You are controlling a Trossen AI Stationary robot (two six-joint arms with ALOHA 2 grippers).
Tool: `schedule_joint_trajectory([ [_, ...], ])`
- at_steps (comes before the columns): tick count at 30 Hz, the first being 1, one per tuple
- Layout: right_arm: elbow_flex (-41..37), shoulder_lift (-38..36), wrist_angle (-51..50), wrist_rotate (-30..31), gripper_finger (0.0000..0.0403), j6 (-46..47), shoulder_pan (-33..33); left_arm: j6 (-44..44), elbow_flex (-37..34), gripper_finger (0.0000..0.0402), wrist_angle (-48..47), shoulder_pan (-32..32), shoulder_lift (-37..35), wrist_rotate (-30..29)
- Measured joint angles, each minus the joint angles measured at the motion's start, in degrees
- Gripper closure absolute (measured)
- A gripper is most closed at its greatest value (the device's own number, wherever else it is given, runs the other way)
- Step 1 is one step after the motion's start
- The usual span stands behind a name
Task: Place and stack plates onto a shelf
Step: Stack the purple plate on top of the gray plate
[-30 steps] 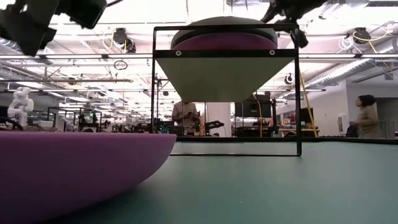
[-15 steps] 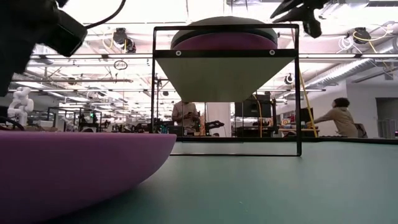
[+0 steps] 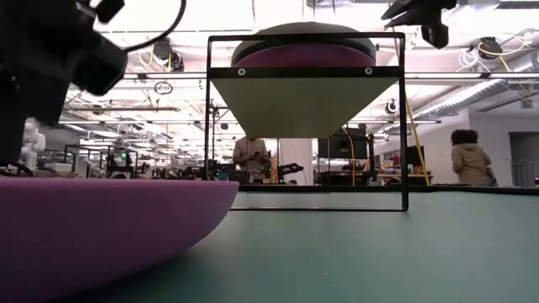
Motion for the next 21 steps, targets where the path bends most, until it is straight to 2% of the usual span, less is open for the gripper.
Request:
schedule_joint_trajectory([
  [6, 0.0, 0.0, 0.0, 0.0, 0.0348, -0.3, 0.0, -1.5, 0.0, 0.0151, -0.8, 0.0, 3.6, -0.8],
  [12, 0.0, 0.0, 0.0, -1.5, 0.0348, -0.2, 0.0, 0.7, 0.0, 0.0151, 0.7, -0.3, 5.9, -0.5],
  [21, 0.0, 0.0, 0.0, -1.4, 0.0348, -0.3, 0.0, 2.8, 0.1, 0.0152, 3.6, -4.2, 9.2, -1.5],
])
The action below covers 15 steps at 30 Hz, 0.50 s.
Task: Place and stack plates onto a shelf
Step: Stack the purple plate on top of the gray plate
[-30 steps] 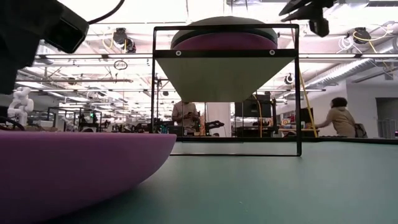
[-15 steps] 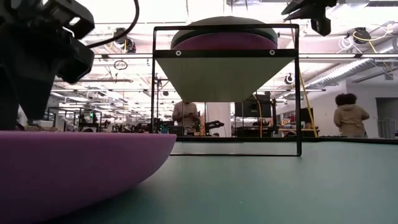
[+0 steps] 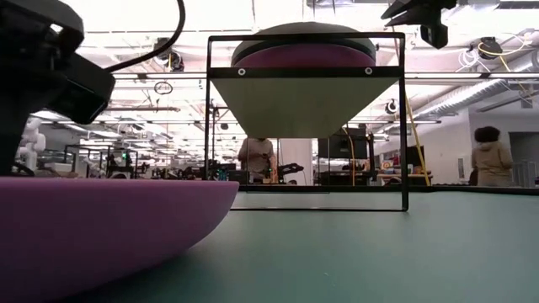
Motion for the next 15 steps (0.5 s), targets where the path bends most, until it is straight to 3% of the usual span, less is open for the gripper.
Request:
schedule_joint_trajectory([
  [4, -0.4, 0.0, 0.2, 0.0, 0.0348, 0.0, 0.0, -0.1, 0.0, 0.0183, -0.5, -1.2, 0.1, -1.7],
  [15, -2.1, 0.0, 1.8, 0.1, 0.0348, 0.2, 0.0, -2.2, 0.0, 0.0365, 0.1, -1.3, 0.2, -3.5],
])
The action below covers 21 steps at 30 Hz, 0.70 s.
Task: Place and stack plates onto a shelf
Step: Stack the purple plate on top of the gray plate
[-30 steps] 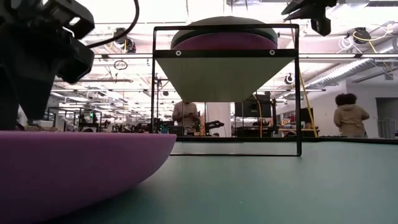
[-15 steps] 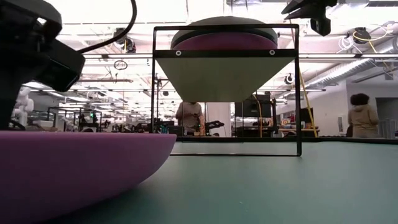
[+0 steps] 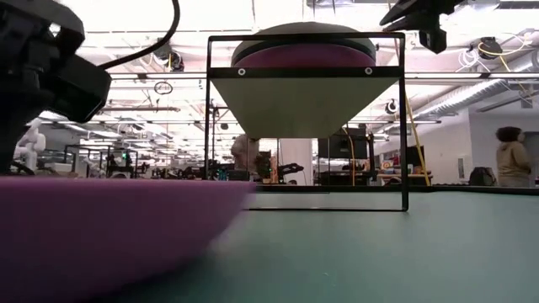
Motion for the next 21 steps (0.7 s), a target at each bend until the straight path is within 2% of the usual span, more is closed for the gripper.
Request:
schedule_joint_trajectory([
  [3, 0.0, 0.0, 0.0, 0.0, 0.0348, -0.5, 0.0, -0.6, 0.0, 0.0389, 2.3, 0.0, 0.0, -0.2],
  [10, 0.0, -0.4, 0.0, 0.0, 0.0348, -1.9, 0.0, -1.7, -0.1, 0.039, 4.6, -0.2, -1.2, -0.1],
  [21, 0.0, -0.7, -0.3, 0.0, 0.0348, -3.4, 0.0, 2.6, 0.0, 0.039, 7.3, -0.1, -9.3, -2.0],
])
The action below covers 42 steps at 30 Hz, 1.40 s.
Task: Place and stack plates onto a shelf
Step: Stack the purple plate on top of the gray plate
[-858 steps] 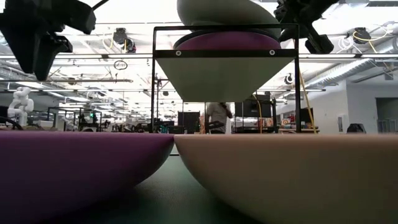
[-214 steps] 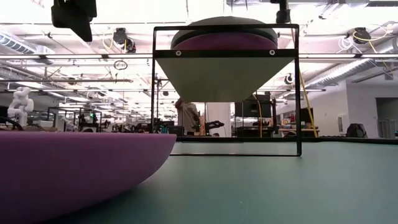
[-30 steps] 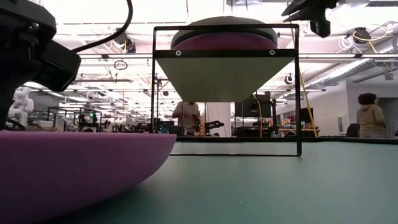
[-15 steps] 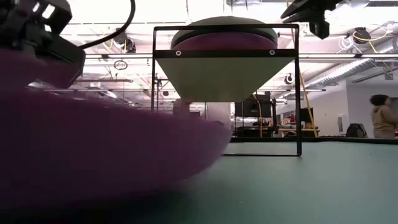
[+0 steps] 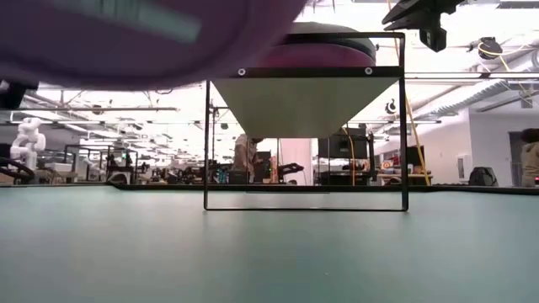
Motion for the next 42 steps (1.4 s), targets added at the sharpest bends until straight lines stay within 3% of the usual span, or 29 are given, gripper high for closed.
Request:
schedule_joint_trajectory([
  [13, 0.0, -0.1, -1.9, -0.1, 0.0348, -1.3, 0.0, 1.4, 0.0, 0.039, 6.0, 2.0, -7.5, -3.5],
  [20, 0.0, -0.1, -1.9, -0.1, 0.0348, -1.3, 0.0, 3.2, 4.1, 0.039, 5.5, 5.0, -7.8, -2.6],
  [36, 0.0, -0.1, -1.9, 0.0, 0.0348, -2.6, 0.0, 15.9, 22.4, 0.039, -15.6, 15.8, -7.8, -1.0],
  [42, 0.0, -0.1, -1.9, -0.1, 0.0348, -2.1, 0.0, 21.0, 25.9, 0.039, -16.9, 21.2, -7.8, -1.0],
])
